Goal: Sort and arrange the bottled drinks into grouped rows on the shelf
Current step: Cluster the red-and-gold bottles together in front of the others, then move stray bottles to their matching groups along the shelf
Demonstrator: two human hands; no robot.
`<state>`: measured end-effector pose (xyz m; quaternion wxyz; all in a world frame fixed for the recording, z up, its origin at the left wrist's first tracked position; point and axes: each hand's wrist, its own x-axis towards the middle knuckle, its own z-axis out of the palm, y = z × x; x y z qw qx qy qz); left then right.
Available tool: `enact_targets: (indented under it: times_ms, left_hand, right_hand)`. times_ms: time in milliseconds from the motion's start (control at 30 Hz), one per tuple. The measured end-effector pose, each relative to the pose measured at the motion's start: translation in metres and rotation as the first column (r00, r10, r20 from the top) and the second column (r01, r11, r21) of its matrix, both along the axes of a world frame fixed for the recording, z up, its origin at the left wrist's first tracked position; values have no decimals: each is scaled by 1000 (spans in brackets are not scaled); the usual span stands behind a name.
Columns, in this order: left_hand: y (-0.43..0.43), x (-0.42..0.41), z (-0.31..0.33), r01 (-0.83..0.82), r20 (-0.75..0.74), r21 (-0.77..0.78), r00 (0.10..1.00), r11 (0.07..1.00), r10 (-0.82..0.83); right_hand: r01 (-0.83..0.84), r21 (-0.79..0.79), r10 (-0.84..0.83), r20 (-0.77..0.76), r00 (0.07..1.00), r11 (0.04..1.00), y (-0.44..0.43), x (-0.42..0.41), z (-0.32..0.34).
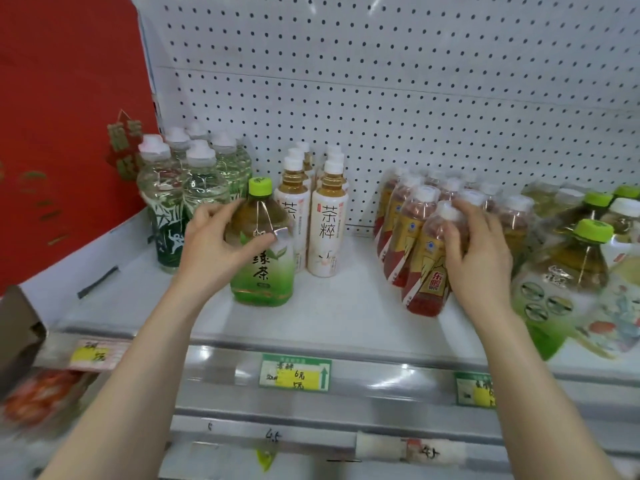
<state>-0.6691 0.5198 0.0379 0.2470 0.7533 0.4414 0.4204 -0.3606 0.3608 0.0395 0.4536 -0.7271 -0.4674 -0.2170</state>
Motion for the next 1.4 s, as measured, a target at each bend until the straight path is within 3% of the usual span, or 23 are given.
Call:
enact_targets:
  times_ms: [167, 233, 367, 467, 600, 700, 833, 1033, 1167, 1300, 1400]
  left_hand:
    - [-4, -1, -21, 228, 224, -115, 954, 967, -199]
    - [-1, 1, -28, 196, 235, -134, 959, 971, -161]
    - [-9, 11, -33, 150, 208, -132, 971, 980, -121]
    - [-25, 29, -34, 223, 236, -117, 953, 968, -191]
    - [-48, 59, -33, 306, 237, -65, 929, 950, -283]
    - [-58, 79, -35, 323, 256, -55, 919, 945, -299]
    - [-65, 95, -39, 326, 274, -43, 913, 944, -303]
    - [-102, 113, -29, 336, 349, -3, 883, 942, -314]
    - [-137, 130, -4, 368, 369, 27, 860, 930, -351]
    - [-180, 161, 16, 387, 400, 43, 838, 921, -371]
    - [-219, 200, 18, 436, 466, 36, 788, 899, -401]
  right_hand:
    - [25, -20, -25, -17, 1000, 999, -1, -4, -1]
    - [43, 3, -43, -3, 999, 999, -10, -9, -3]
    - [205, 255, -231, 78, 970, 945, -43, -9, -13]
    - [362, 358, -353, -92, 931, 861, -70, 0, -22]
    - [302, 231, -186, -417, 889, 925, -95, 16, -38]
    - [242, 108, -157, -502, 851, 964, -104, 36, -40]
    - [103, 72, -34, -641, 767, 992, -107, 57, -32]
    - [60, 83, 9, -653, 757, 995, -113, 69, -25]
    - [38, 195, 103, -658, 746, 980, -130, 74, -18]
    - [-57, 298, 242, -636, 733, 953, -170, 97, 8]
    - [-82, 298, 253, -602, 757, 951, -215, 129, 18]
